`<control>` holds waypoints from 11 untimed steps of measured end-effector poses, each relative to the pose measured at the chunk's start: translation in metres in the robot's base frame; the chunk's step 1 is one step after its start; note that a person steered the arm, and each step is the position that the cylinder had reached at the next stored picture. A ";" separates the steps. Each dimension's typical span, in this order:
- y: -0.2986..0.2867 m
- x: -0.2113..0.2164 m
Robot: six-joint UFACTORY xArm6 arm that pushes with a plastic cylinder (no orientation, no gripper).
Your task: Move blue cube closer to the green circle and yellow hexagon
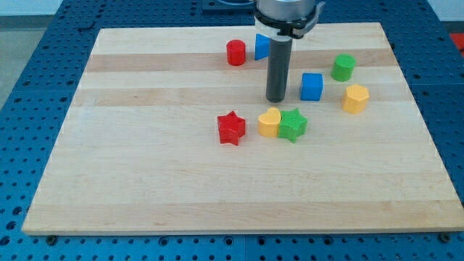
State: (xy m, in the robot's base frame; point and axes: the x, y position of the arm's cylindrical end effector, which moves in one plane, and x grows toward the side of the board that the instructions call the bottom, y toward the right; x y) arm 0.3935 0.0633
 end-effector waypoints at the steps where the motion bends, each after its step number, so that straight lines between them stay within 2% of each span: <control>1: 0.016 0.000; 4: 0.050 -0.004; 6: 0.035 -0.050; 7: 0.035 -0.053; 9: 0.032 -0.045; 11: 0.034 -0.019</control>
State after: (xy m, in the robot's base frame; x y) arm 0.3747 0.0975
